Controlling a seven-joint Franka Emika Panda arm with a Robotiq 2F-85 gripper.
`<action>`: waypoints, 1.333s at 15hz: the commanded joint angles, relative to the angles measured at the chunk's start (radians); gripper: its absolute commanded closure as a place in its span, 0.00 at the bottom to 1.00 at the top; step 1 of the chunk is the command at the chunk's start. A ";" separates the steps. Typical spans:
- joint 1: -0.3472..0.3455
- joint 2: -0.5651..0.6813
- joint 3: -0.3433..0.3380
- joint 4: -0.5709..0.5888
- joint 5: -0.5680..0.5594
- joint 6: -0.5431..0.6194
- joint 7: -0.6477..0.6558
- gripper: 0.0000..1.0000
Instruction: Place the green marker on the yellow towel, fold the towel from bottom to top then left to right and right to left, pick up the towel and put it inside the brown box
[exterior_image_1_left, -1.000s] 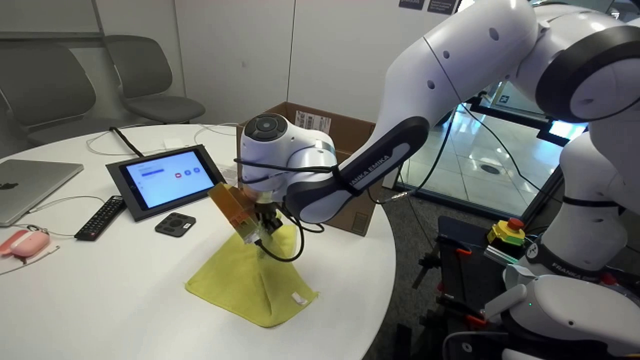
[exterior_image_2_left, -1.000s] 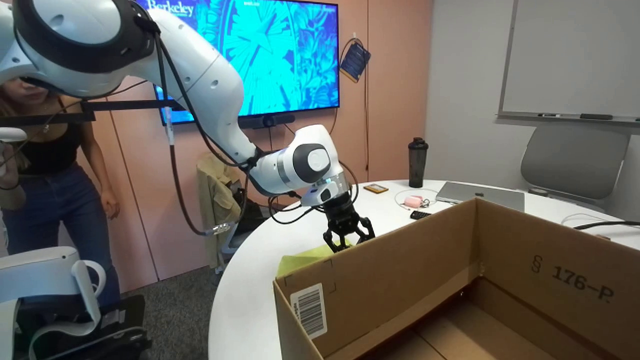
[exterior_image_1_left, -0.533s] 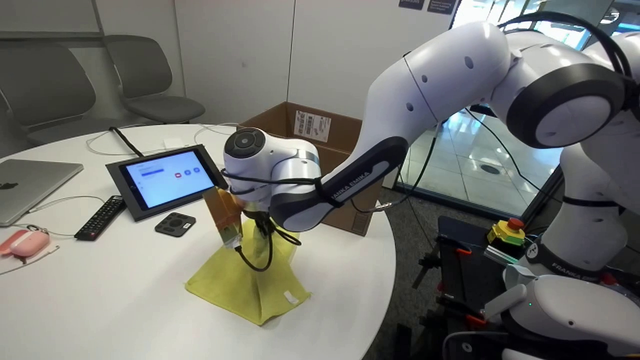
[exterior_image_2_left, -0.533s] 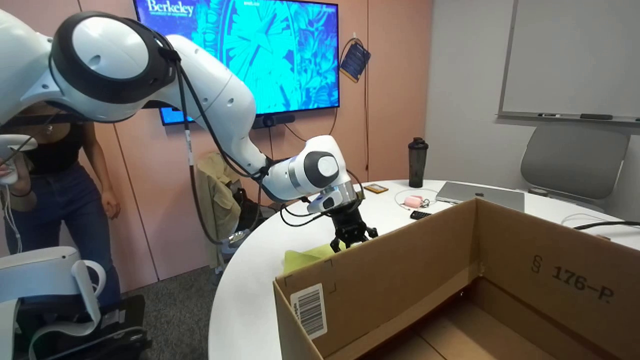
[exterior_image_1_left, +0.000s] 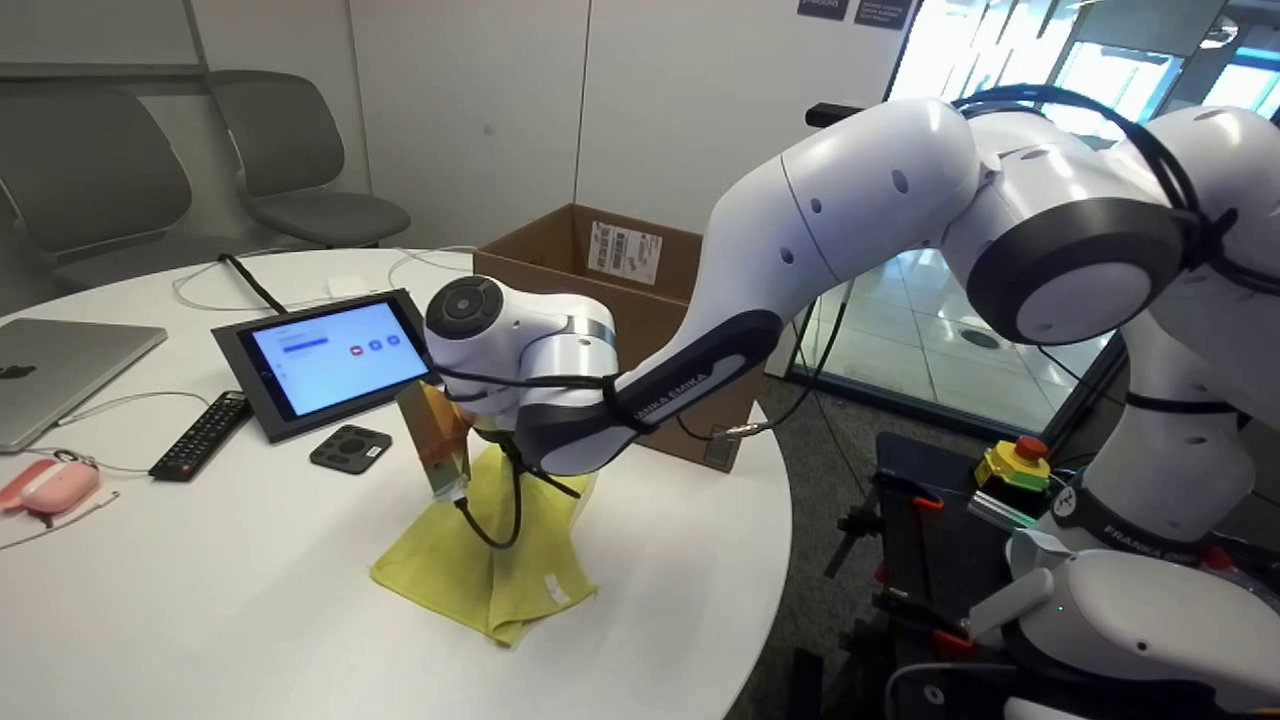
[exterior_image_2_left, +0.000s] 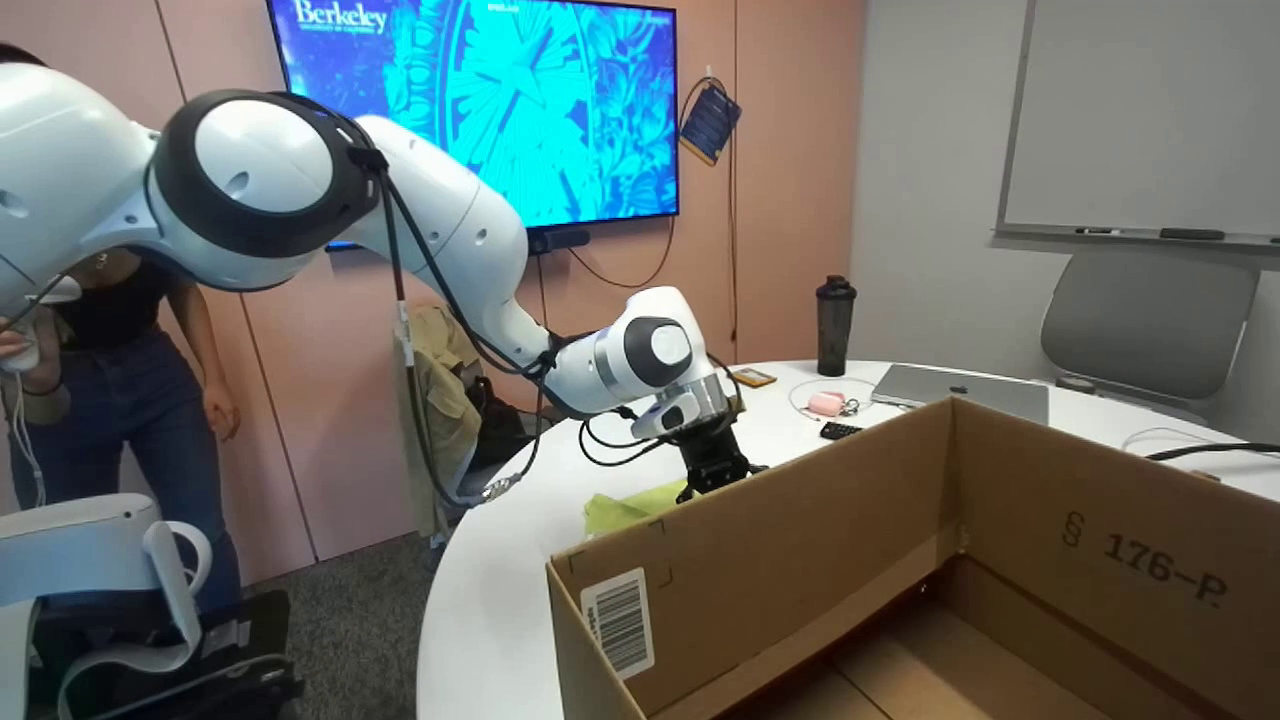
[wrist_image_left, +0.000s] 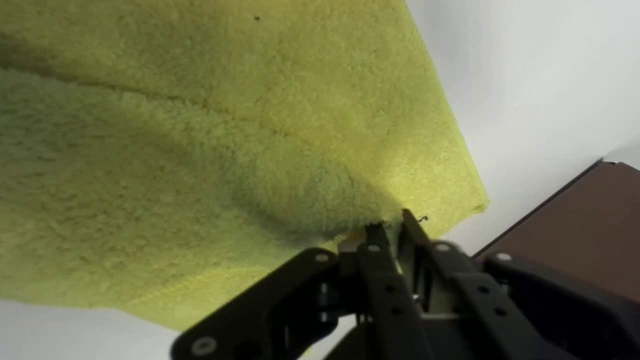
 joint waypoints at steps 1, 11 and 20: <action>-0.026 0.053 0.025 0.114 -0.043 -0.075 0.039 0.55; 0.025 -0.038 0.072 0.087 -0.157 -0.111 -0.021 0.00; 0.079 -0.266 0.162 -0.212 -0.171 0.094 -0.296 0.00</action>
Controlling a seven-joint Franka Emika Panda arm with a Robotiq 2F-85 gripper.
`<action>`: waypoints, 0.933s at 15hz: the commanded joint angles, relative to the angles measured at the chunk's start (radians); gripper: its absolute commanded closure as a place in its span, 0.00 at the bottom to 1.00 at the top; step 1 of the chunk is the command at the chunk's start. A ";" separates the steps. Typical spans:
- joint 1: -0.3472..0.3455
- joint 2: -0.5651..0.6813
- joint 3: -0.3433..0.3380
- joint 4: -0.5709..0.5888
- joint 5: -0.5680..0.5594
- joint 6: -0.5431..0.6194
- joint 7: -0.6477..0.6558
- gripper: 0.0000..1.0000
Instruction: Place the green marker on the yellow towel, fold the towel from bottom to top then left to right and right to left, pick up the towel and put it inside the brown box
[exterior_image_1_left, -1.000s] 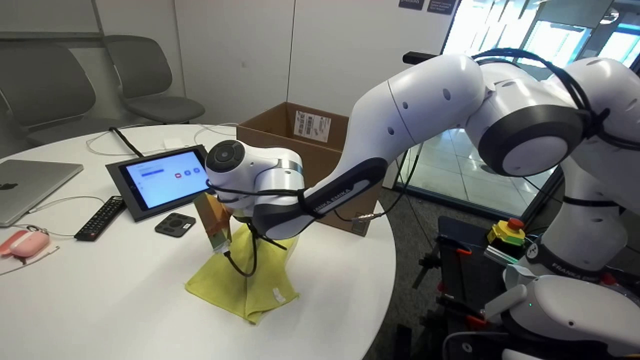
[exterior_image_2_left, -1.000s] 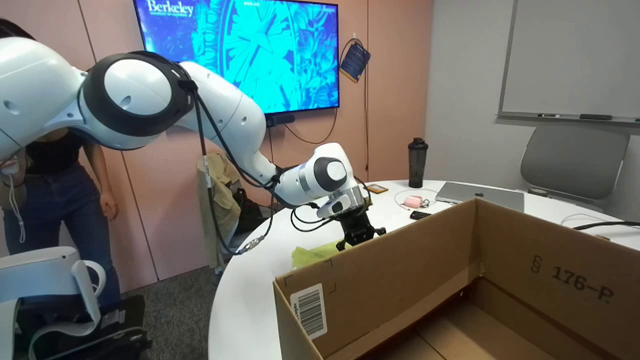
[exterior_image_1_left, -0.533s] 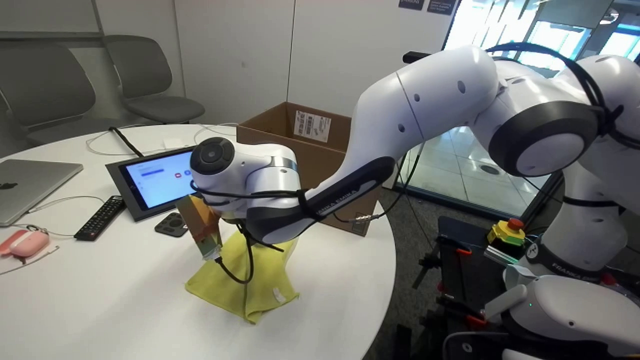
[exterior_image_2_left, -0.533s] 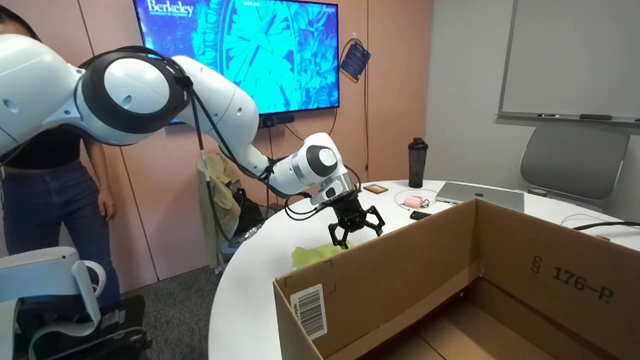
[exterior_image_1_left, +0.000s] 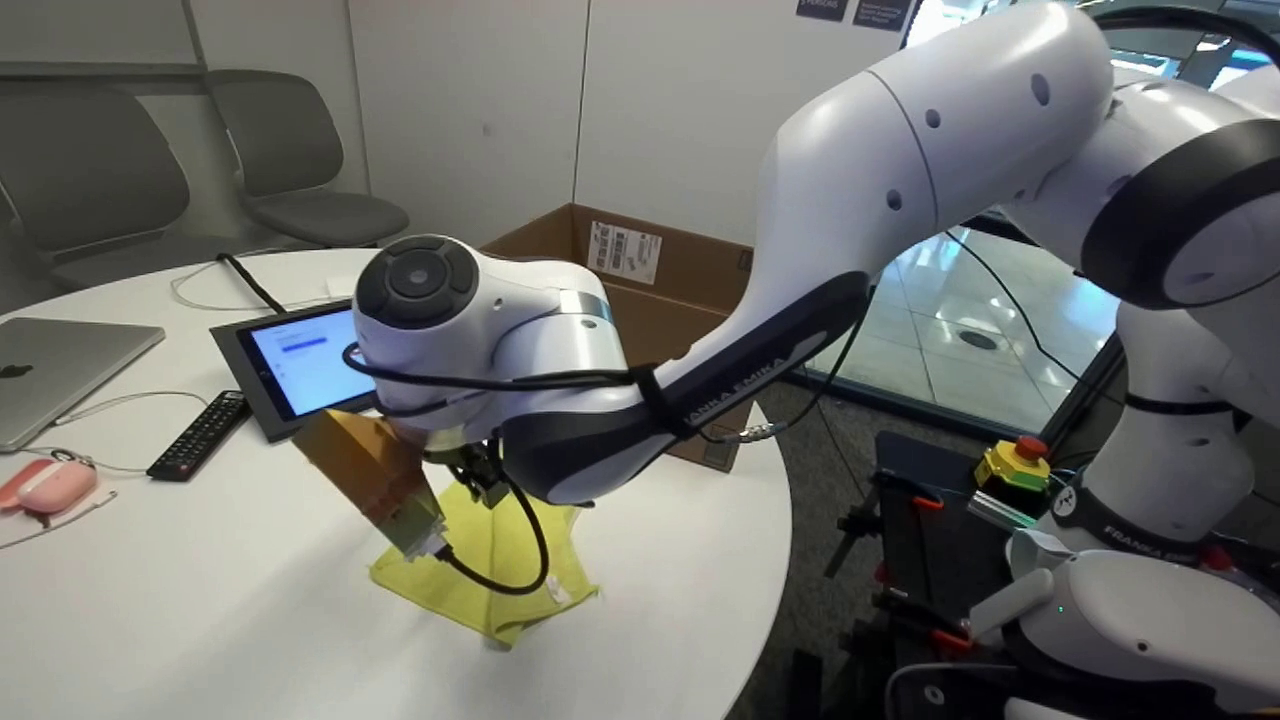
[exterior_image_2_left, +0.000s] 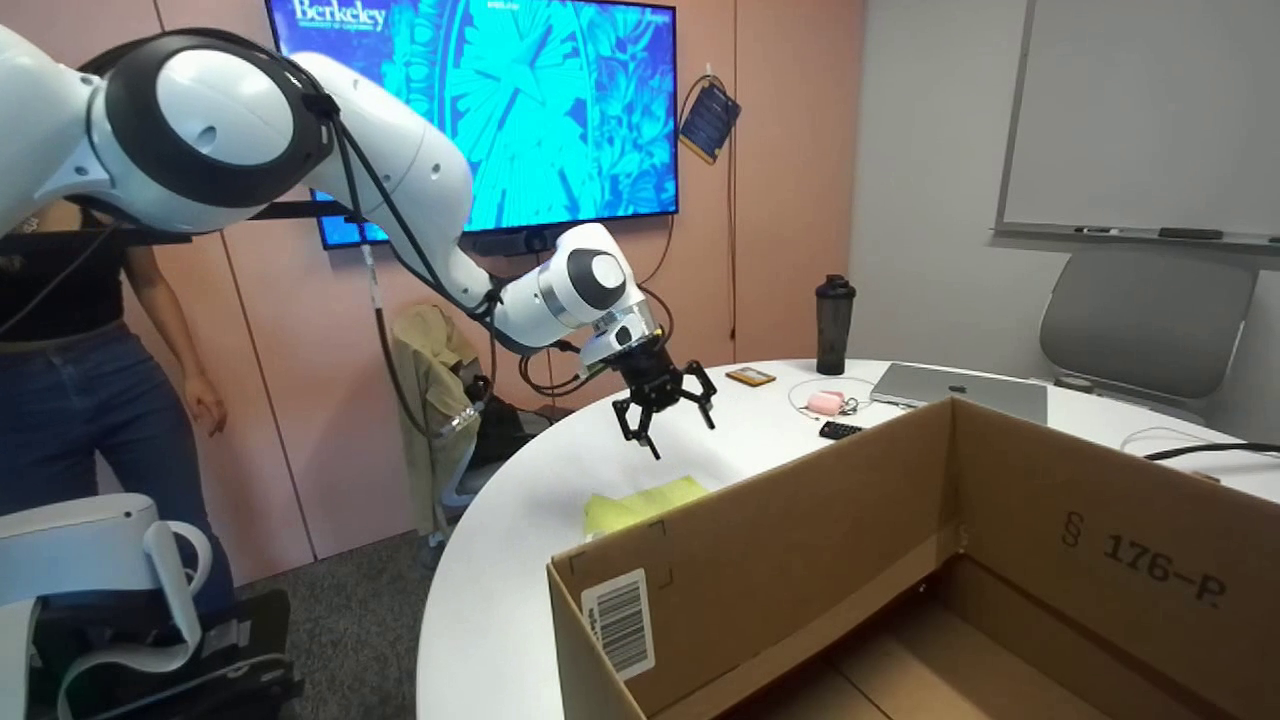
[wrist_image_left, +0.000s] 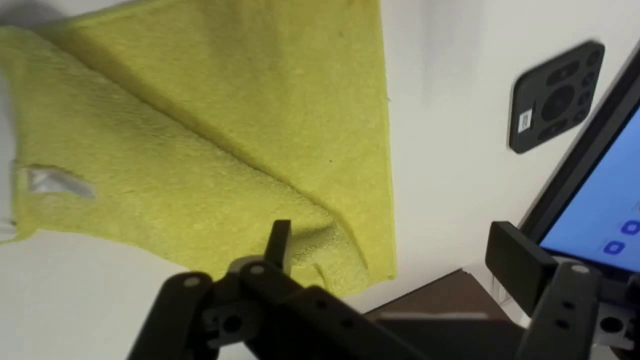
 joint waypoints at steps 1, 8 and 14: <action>-0.015 -0.137 0.057 -0.226 -0.019 0.135 -0.138 0.00; -0.116 -0.207 0.145 -0.504 -0.021 0.361 -0.461 0.00; -0.191 -0.187 0.165 -0.597 0.009 0.486 -0.824 0.00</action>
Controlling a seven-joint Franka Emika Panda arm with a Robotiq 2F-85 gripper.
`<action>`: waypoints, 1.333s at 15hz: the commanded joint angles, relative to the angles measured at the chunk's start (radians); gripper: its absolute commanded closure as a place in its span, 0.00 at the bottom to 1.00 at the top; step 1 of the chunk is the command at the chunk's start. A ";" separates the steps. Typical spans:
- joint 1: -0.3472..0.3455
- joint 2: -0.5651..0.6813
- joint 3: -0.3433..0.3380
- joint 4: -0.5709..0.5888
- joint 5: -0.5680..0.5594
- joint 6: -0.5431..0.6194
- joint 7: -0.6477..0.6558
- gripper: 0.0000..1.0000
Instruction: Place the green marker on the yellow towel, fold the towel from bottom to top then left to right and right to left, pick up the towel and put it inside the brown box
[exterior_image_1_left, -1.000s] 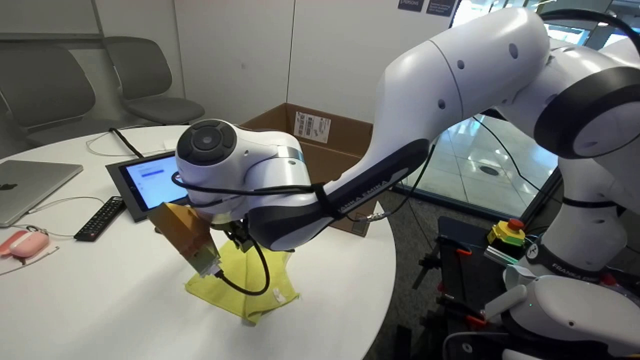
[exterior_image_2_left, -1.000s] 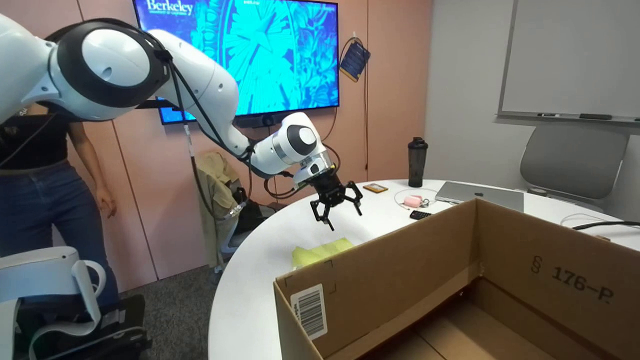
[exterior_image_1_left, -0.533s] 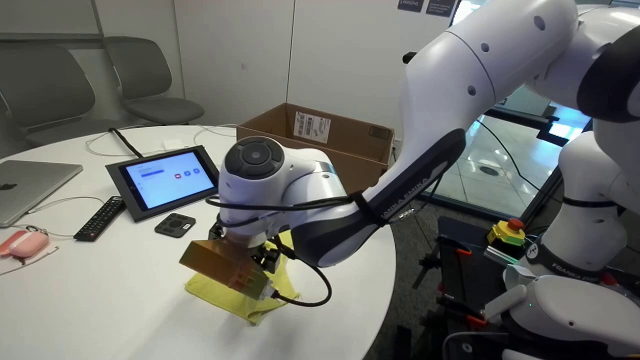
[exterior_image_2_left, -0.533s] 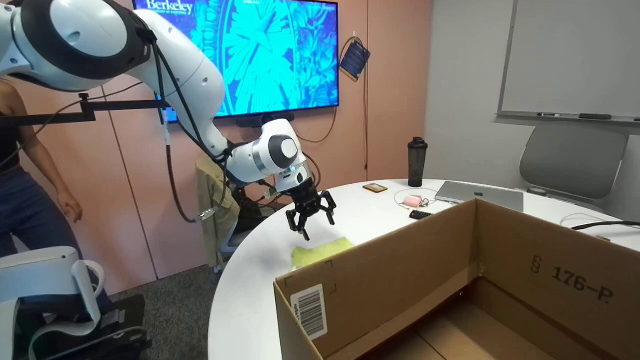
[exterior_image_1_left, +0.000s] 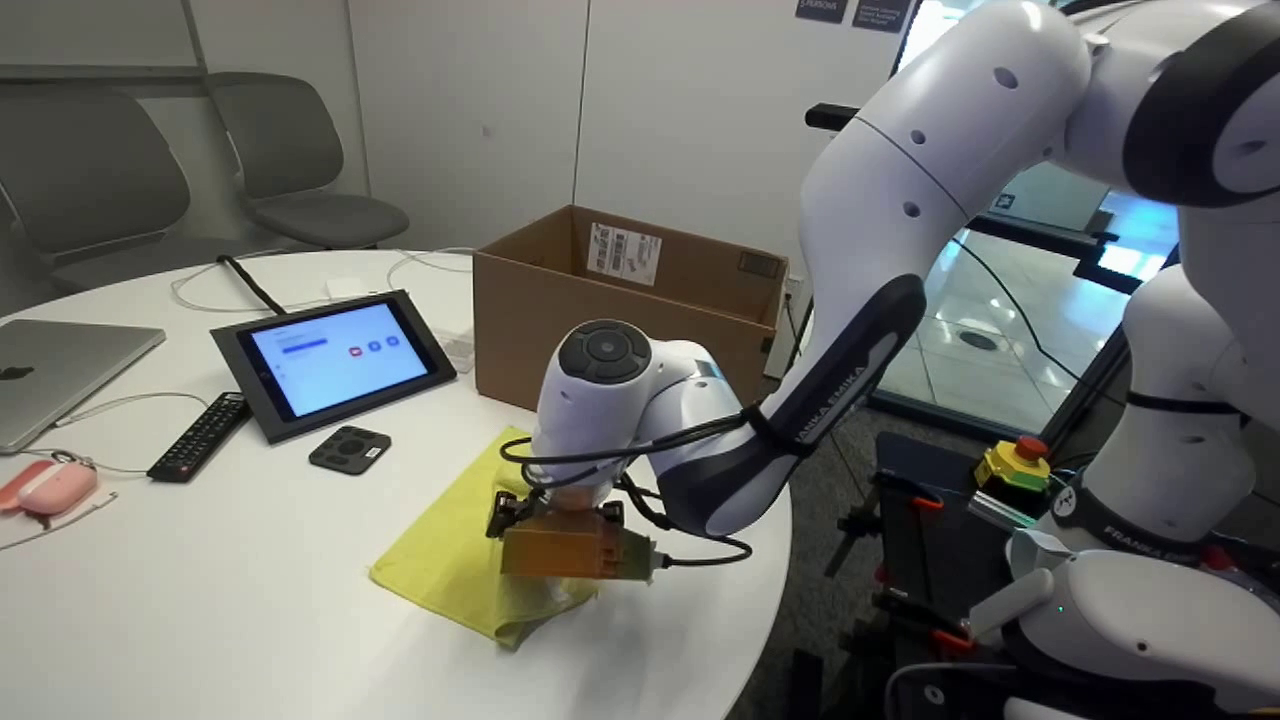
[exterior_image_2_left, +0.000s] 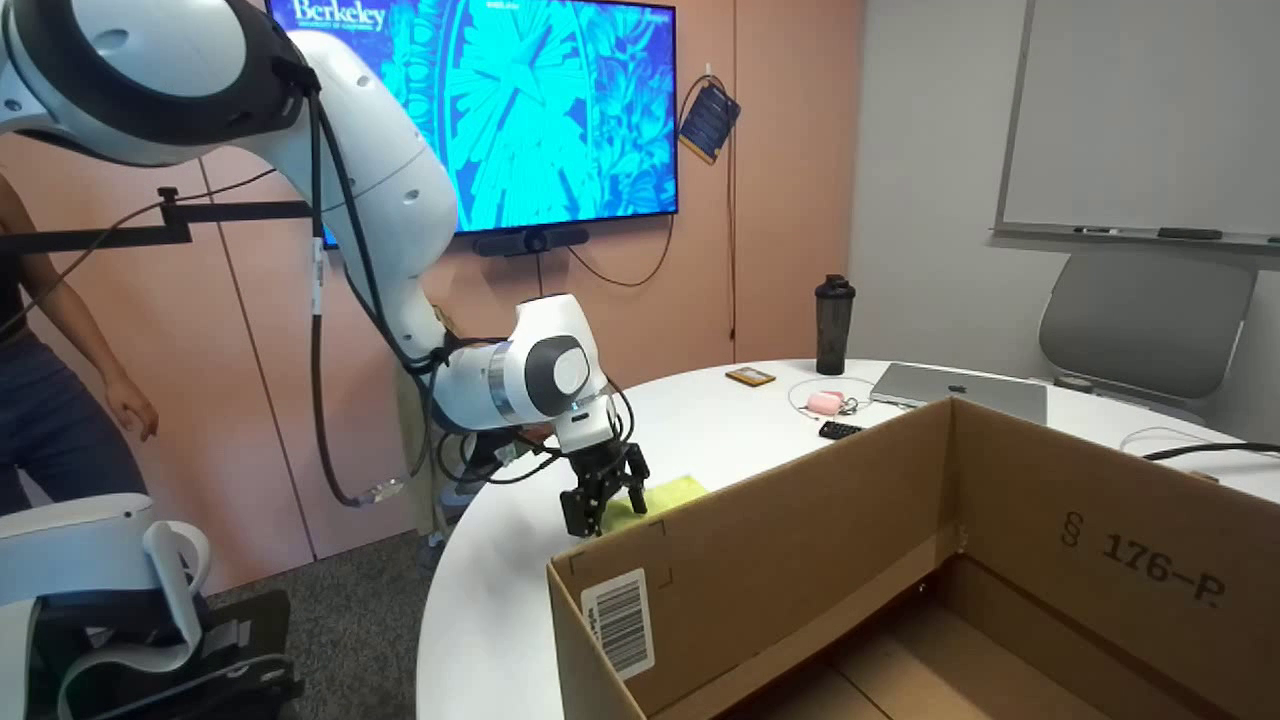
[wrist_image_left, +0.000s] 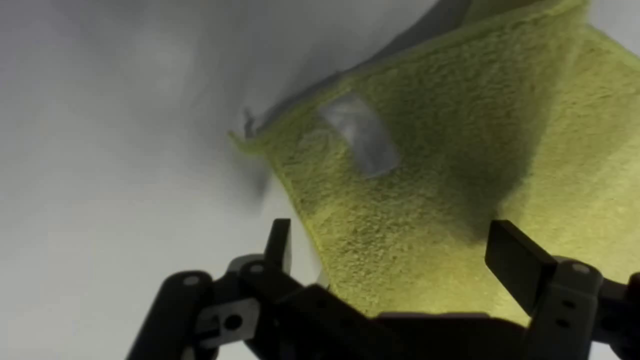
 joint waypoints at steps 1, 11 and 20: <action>-0.049 -0.030 0.028 -0.058 0.015 0.055 -0.234 0.00; -0.069 -0.072 0.059 -0.066 0.045 0.042 -0.814 0.00; -0.073 -0.042 0.117 -0.057 0.085 0.061 -1.310 0.00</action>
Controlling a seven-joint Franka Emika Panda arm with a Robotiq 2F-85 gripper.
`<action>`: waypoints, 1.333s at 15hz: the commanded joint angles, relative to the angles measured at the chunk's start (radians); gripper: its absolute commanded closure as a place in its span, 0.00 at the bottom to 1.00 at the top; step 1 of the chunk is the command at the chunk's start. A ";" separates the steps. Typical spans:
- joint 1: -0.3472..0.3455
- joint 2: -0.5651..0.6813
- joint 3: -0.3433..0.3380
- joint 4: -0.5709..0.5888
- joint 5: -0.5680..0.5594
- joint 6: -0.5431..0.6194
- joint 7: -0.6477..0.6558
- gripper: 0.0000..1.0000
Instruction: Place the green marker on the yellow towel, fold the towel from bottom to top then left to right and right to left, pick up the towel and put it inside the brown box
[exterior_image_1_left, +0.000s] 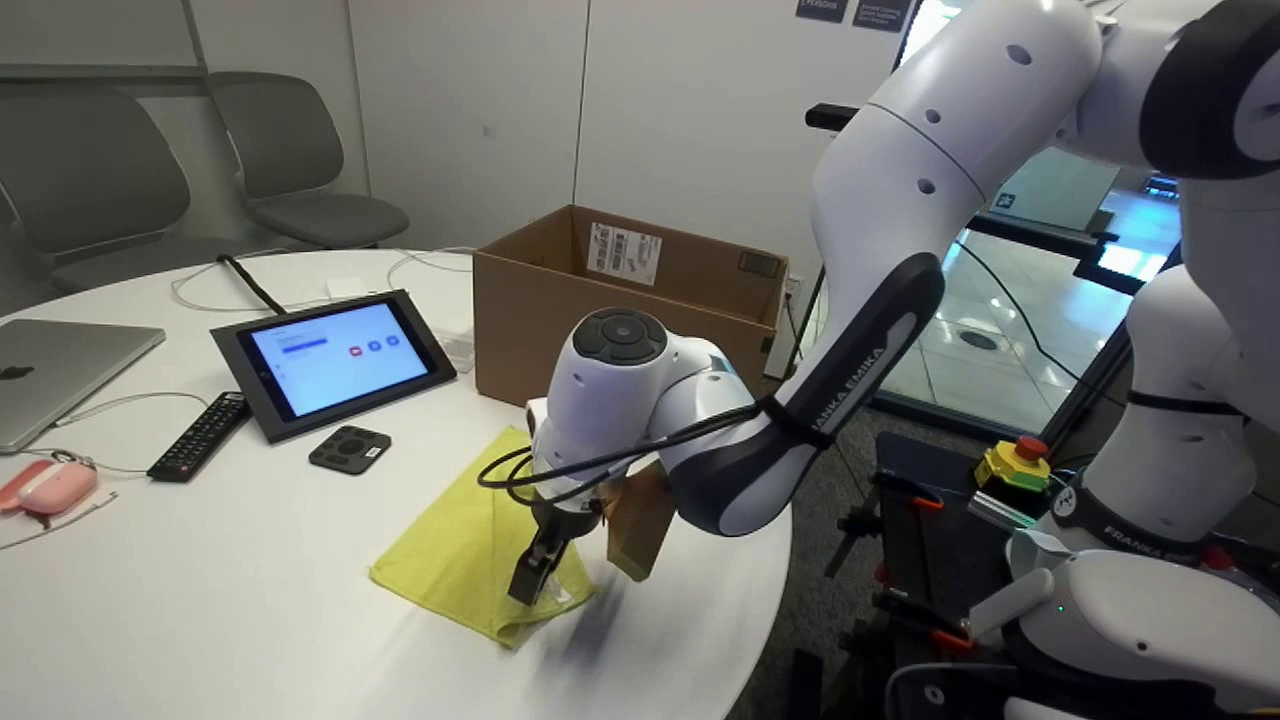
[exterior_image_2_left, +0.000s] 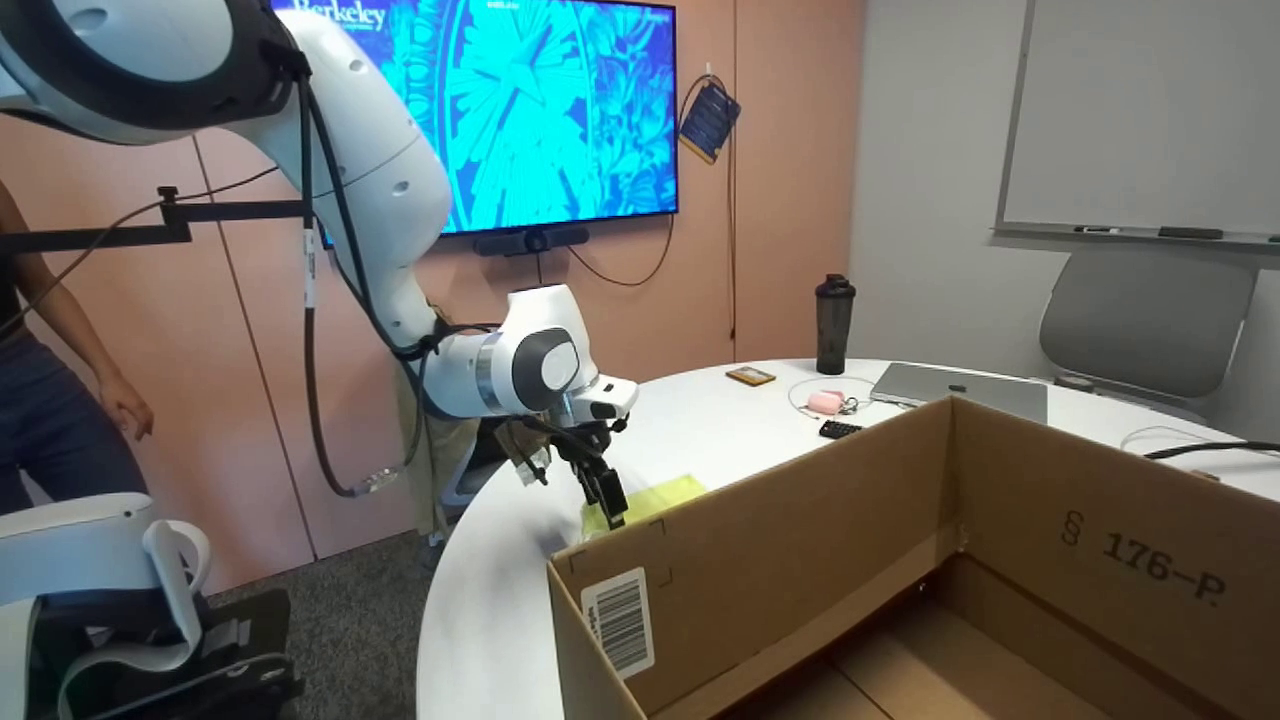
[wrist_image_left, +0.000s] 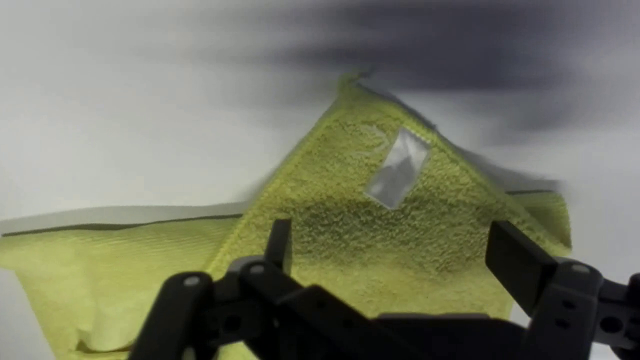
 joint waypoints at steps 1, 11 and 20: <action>-0.023 -0.001 0.045 -0.018 0.057 0.026 -0.234 0.00; -0.054 0.025 0.060 -0.013 0.123 -0.063 -0.570 0.00; -0.074 0.063 0.086 0.026 0.128 -0.113 -0.649 0.00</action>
